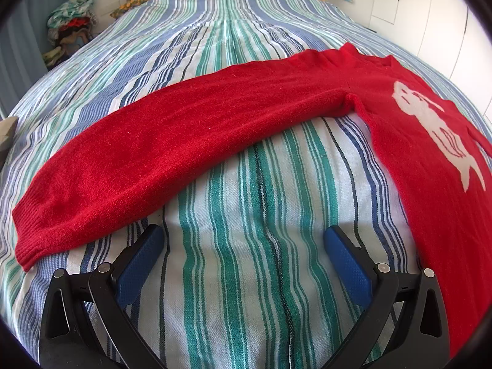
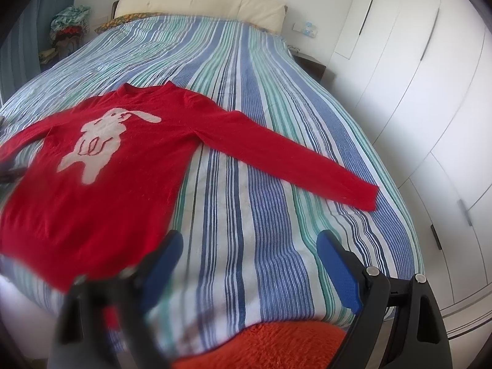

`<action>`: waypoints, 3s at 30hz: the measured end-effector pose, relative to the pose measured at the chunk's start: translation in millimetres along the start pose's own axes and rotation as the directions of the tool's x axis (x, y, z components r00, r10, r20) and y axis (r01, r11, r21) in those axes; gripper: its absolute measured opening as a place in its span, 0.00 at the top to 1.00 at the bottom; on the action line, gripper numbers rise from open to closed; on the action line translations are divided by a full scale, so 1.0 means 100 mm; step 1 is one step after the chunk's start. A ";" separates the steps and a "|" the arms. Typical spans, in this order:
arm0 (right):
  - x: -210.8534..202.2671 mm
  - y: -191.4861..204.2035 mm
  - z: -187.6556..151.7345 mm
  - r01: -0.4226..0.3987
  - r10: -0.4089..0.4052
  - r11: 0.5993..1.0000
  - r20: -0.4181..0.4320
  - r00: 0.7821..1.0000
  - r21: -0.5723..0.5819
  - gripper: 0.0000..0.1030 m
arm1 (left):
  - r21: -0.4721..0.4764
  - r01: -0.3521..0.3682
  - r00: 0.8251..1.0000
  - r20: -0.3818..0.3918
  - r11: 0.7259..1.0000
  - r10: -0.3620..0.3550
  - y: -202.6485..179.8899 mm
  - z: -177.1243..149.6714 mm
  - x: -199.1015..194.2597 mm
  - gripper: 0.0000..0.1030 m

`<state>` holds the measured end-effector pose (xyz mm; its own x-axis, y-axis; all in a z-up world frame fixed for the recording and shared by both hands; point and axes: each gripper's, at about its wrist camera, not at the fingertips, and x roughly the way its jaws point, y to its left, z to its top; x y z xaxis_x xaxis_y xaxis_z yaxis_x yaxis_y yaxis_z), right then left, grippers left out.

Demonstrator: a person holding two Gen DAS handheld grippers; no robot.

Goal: Fold small clothes

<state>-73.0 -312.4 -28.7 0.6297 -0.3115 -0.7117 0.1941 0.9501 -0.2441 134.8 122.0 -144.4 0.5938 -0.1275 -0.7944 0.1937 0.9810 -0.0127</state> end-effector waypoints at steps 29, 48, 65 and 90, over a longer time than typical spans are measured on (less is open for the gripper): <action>0.03 0.01 0.01 0.001 -0.001 1.000 -0.006 1.000 -0.001 0.15 | 0.000 0.000 1.000 0.000 1.000 0.000 0.00 0.00 0.00 0.00; 0.04 0.00 0.02 -0.003 0.003 1.000 -0.017 1.000 0.002 0.15 | 0.000 0.000 1.000 -0.001 1.000 0.000 0.00 0.00 0.00 0.00; 0.04 0.00 0.02 -0.003 0.003 1.000 -0.016 1.000 0.002 0.15 | 0.000 0.000 1.000 -0.001 1.000 0.000 0.00 0.00 0.00 0.00; 0.04 -0.01 0.01 -0.006 0.006 1.000 -0.022 1.000 0.002 0.15 | 0.000 0.000 1.000 0.000 1.000 0.000 0.00 0.00 0.00 0.00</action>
<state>-70.3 -314.9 -30.6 0.6143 -0.3064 -0.7272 0.1922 0.9519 -0.2386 135.0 121.7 -144.8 0.5934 -0.1279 -0.7947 0.1937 0.9810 -0.0132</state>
